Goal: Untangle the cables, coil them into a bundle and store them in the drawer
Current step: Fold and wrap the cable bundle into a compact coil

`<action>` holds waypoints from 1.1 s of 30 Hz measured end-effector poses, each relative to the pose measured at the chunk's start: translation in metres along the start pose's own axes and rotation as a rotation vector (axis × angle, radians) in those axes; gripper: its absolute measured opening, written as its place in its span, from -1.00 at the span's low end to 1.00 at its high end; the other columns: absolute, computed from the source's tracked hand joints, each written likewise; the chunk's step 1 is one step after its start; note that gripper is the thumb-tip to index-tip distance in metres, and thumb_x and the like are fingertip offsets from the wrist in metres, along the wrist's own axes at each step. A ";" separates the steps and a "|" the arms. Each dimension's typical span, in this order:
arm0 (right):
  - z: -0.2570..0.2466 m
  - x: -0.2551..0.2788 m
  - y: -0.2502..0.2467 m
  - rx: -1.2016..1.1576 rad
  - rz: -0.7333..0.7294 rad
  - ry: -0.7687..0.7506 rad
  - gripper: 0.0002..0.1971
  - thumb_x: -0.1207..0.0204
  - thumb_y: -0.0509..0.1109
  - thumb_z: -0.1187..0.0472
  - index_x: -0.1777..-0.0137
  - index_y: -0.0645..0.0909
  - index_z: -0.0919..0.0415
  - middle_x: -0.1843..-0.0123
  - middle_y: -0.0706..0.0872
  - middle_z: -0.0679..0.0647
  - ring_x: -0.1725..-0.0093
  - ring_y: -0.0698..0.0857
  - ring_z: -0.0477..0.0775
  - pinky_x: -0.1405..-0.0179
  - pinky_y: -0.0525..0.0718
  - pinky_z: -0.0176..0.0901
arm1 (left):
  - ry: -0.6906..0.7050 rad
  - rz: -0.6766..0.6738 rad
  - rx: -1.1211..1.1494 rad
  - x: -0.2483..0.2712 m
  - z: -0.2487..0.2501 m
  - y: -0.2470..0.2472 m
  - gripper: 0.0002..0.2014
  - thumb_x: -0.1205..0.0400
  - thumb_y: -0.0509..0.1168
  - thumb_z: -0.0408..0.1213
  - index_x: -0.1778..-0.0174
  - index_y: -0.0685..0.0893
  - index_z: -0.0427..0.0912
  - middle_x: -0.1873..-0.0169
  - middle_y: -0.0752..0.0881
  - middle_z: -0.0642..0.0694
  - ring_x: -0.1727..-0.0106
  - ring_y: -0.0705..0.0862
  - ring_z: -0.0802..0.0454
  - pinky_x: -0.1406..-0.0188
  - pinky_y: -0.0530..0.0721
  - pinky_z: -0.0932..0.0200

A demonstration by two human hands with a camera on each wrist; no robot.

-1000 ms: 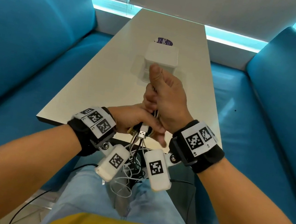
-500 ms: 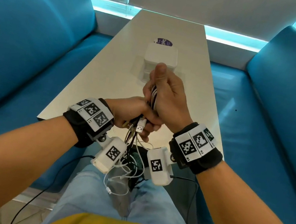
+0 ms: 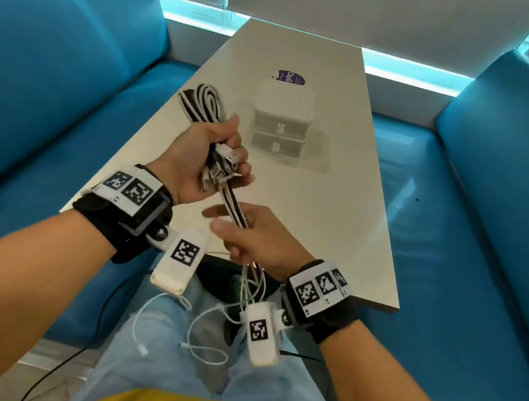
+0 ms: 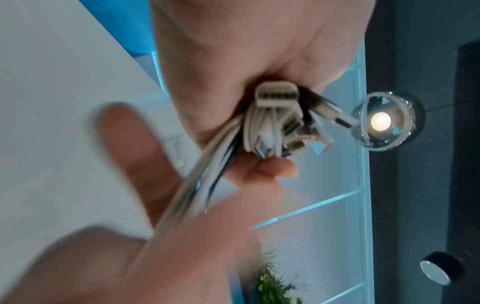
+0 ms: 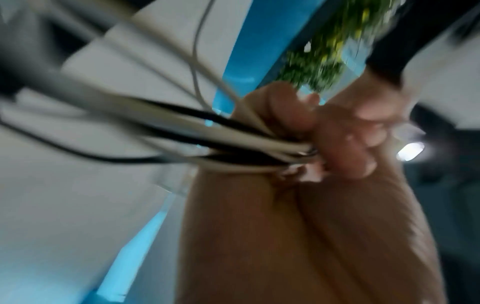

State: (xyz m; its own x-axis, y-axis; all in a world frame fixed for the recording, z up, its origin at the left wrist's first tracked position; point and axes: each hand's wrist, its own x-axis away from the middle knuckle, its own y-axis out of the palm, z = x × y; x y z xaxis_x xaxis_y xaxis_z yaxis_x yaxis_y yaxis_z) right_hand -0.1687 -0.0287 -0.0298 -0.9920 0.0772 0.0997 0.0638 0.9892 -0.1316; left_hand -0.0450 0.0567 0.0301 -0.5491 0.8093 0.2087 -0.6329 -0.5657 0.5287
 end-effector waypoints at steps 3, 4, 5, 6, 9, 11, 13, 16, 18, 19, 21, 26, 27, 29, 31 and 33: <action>-0.008 0.005 0.000 0.347 0.016 -0.013 -0.82 -0.59 0.40 0.10 0.05 0.66 0.23 0.49 0.54 -0.07 0.53 0.47 -0.15 0.41 0.47 -0.26 | -0.011 0.159 -0.131 -0.004 0.008 -0.009 -0.54 -0.71 0.15 -0.07 0.54 0.37 -0.07 0.62 0.40 -0.02 0.56 0.43 0.03 0.50 0.52 0.23; -0.013 0.007 -0.003 0.433 0.020 -0.016 -0.79 -0.59 0.39 0.07 0.08 0.66 0.23 0.47 0.56 -0.06 0.52 0.49 -0.16 0.40 0.48 -0.28 | -0.019 0.195 -0.218 -0.004 0.009 -0.012 -0.56 -0.72 0.15 -0.09 0.52 0.35 -0.08 0.61 0.39 -0.02 0.57 0.43 0.02 0.51 0.50 0.23; -0.020 0.007 -0.007 0.512 0.023 -0.017 -0.77 -0.59 0.38 0.05 0.09 0.66 0.23 0.45 0.58 -0.06 0.52 0.49 -0.17 0.40 0.46 -0.30 | -0.025 0.218 -0.301 -0.005 0.009 -0.014 -0.57 -0.72 0.15 -0.10 0.50 0.34 -0.09 0.61 0.38 -0.03 0.58 0.43 0.01 0.51 0.49 0.21; -0.026 0.008 -0.011 0.593 0.025 -0.022 -0.76 -0.59 0.38 0.03 0.12 0.65 0.22 0.45 0.58 -0.07 0.52 0.49 -0.19 0.42 0.43 -0.31 | -0.030 0.227 -0.372 -0.005 0.010 -0.014 -0.59 -0.72 0.17 -0.12 0.48 0.34 -0.10 0.61 0.39 -0.04 0.59 0.43 -0.01 0.50 0.48 0.18; -0.043 0.009 -0.019 0.774 0.031 -0.061 -0.76 -0.58 0.39 0.01 0.20 0.63 0.18 0.44 0.56 -0.10 0.47 0.50 -0.17 0.45 0.37 -0.28 | -0.055 0.214 -0.548 -0.004 0.011 -0.009 -0.64 -0.68 0.23 -0.22 0.45 0.39 -0.15 0.62 0.43 -0.07 0.63 0.45 -0.01 0.51 0.50 0.14; -0.048 0.009 -0.020 0.833 0.041 -0.082 -0.76 -0.55 0.42 -0.01 0.16 0.69 0.18 0.41 0.58 -0.11 0.41 0.52 -0.13 0.39 0.40 -0.21 | -0.094 0.219 -0.669 -0.002 0.007 -0.006 -0.68 -0.65 0.29 -0.29 0.43 0.45 -0.18 0.61 0.47 -0.09 0.61 0.47 0.00 0.50 0.50 0.11; -0.049 0.008 -0.019 0.857 0.060 -0.115 -0.79 -0.50 0.46 -0.03 0.15 0.72 0.11 0.37 0.62 -0.13 0.36 0.55 -0.11 0.33 0.45 -0.16 | -0.134 0.217 -0.762 0.002 0.001 -0.006 -0.73 -0.62 0.34 -0.32 0.40 0.49 -0.18 0.57 0.50 -0.10 0.54 0.49 0.00 0.49 0.50 0.12; -0.046 0.007 -0.020 0.812 0.064 -0.175 -0.88 -0.47 0.50 0.02 0.25 0.67 -0.02 0.44 0.57 -0.20 0.40 0.53 -0.15 0.36 0.41 -0.21 | -0.147 0.181 -0.819 0.008 -0.007 -0.005 -0.81 -0.58 0.36 -0.32 0.34 0.55 -0.18 0.49 0.54 -0.12 0.43 0.52 -0.02 0.42 0.49 0.11; -0.044 0.006 -0.023 0.765 0.046 -0.191 -0.89 -0.46 0.51 0.05 0.22 0.72 0.06 0.43 0.59 -0.18 0.41 0.53 -0.13 0.35 0.42 -0.17 | -0.151 0.162 -0.766 0.013 -0.010 -0.005 -0.84 -0.57 0.35 -0.36 0.33 0.58 -0.21 0.46 0.56 -0.13 0.42 0.55 -0.01 0.43 0.51 0.14; -0.043 0.006 -0.024 0.746 0.037 -0.190 -0.89 -0.46 0.52 0.07 0.19 0.76 0.09 0.42 0.61 -0.15 0.41 0.54 -0.11 0.33 0.44 -0.15 | -0.153 0.159 -0.726 0.015 -0.011 -0.005 -0.85 -0.57 0.34 -0.37 0.33 0.59 -0.22 0.45 0.57 -0.13 0.41 0.57 0.00 0.44 0.54 0.15; -0.042 0.006 -0.026 0.718 0.029 -0.188 -0.91 -0.46 0.52 0.08 0.17 0.79 0.07 0.41 0.65 -0.13 0.41 0.53 -0.10 0.33 0.44 -0.17 | -0.151 0.143 -0.668 0.017 -0.013 -0.006 -0.85 -0.58 0.34 -0.37 0.32 0.61 -0.26 0.41 0.61 -0.18 0.39 0.61 -0.05 0.42 0.61 0.12; -0.044 0.002 -0.029 0.642 0.020 -0.175 -0.91 -0.43 0.55 0.12 0.17 0.81 0.12 0.27 0.79 -0.05 0.27 0.67 -0.10 0.20 0.58 -0.18 | -0.209 0.062 -0.685 0.021 -0.005 -0.004 -0.81 -0.61 0.33 -0.30 0.17 0.69 -0.39 0.32 0.73 -0.37 0.32 0.75 -0.27 0.24 0.79 -0.14; -0.045 0.001 -0.030 0.625 0.025 -0.173 -0.90 -0.40 0.58 0.14 0.18 0.80 0.16 0.26 0.80 -0.04 0.25 0.69 -0.11 0.17 0.60 -0.21 | -0.229 0.037 -0.704 0.023 -0.004 -0.003 -0.81 -0.60 0.33 -0.31 0.16 0.70 -0.40 0.30 0.74 -0.39 0.29 0.76 -0.30 0.17 0.79 -0.18; -0.046 0.001 -0.032 0.586 0.036 -0.173 -0.88 -0.36 0.61 0.15 0.19 0.80 0.18 0.26 0.80 -0.02 0.23 0.71 -0.11 0.13 0.61 -0.24 | -0.272 -0.006 -0.707 0.025 -0.001 -0.003 -0.79 -0.60 0.30 -0.31 0.12 0.70 -0.43 0.29 0.75 -0.43 0.27 0.77 -0.33 0.11 0.78 -0.21; -0.048 0.000 -0.034 0.574 0.041 -0.176 -0.87 -0.37 0.61 0.14 0.18 0.79 0.18 0.25 0.80 0.01 0.22 0.71 -0.04 0.11 0.63 -0.15 | -0.299 -0.025 -0.646 0.024 0.000 -0.006 -0.71 -0.65 0.23 -0.26 0.09 0.65 -0.49 0.28 0.73 -0.41 0.30 0.78 -0.30 0.15 0.79 -0.17; -0.049 -0.001 -0.038 0.577 0.031 -0.166 -0.86 -0.38 0.60 0.11 0.14 0.80 0.15 0.24 0.80 0.02 0.20 0.71 0.02 0.08 0.64 -0.05 | -0.303 -0.015 -0.530 0.022 0.001 -0.010 -0.66 -0.68 0.18 -0.22 0.22 0.61 -0.47 0.31 0.68 -0.36 0.36 0.76 -0.26 0.22 0.80 -0.14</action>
State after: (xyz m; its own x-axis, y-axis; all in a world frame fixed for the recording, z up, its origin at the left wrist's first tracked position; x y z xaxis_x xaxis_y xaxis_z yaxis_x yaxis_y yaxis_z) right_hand -0.1650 -0.0598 0.0239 -0.9973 0.0389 -0.0623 0.0702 0.7557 -0.6511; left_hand -0.0500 0.0805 0.0298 -0.4071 0.7830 0.4703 -0.8677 -0.4923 0.0684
